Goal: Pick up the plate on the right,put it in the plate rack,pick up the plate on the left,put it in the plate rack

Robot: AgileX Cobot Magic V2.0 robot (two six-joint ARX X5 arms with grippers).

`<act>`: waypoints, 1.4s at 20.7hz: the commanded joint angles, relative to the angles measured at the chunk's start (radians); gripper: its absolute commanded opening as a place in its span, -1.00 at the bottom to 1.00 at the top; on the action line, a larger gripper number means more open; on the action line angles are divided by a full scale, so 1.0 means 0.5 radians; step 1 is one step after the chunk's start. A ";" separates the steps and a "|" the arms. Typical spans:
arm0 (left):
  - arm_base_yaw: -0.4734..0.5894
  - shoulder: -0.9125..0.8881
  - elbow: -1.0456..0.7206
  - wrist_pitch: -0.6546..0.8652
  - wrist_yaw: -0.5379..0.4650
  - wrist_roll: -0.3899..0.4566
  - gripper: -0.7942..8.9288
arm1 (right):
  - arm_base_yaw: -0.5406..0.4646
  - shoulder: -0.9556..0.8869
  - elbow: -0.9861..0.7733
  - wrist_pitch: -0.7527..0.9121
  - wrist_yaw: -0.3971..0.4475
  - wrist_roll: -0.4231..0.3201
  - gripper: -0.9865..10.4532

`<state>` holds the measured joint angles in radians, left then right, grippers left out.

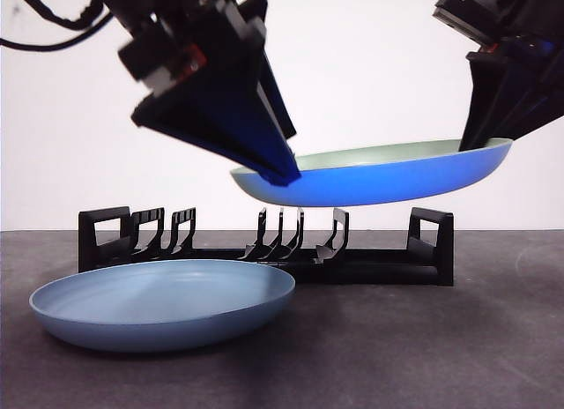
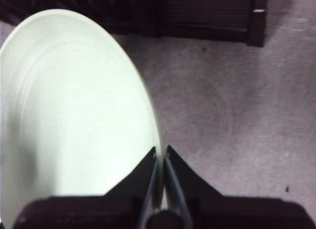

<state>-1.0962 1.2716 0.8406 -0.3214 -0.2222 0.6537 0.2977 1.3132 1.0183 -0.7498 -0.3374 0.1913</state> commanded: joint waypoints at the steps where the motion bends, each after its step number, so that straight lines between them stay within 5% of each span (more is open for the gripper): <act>1: -0.008 0.027 -0.002 0.018 0.033 0.020 -0.25 | 0.012 -0.002 0.004 0.013 -0.024 0.021 -0.86; 7: -0.005 0.102 -0.002 0.016 0.050 0.019 -0.27 | 0.011 -0.002 0.004 0.013 -0.169 0.021 -0.86; 10: -0.004 0.114 -0.002 0.012 0.092 0.019 -0.84 | 0.011 -0.002 0.004 0.014 -0.168 0.020 -0.86; 19: -0.004 0.114 -0.002 0.010 0.084 0.008 -0.85 | 0.008 -0.053 0.005 0.021 -0.163 -0.021 -0.81; 22: -0.004 0.114 -0.002 0.011 0.082 0.002 -0.85 | -0.008 -0.134 0.013 0.056 -0.152 -0.018 -0.38; 24: -0.004 0.114 -0.002 0.027 0.078 0.000 -0.85 | -0.039 -0.207 0.027 0.095 -0.150 -0.018 -0.32; 29: -0.008 0.090 0.011 0.148 -0.079 -0.268 -0.85 | -0.099 -0.469 0.031 0.430 0.010 0.059 -0.33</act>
<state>-1.0988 1.3235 0.8417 -0.2619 -0.2558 0.5705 0.2493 1.0813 1.0267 -0.5407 -0.3408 0.2054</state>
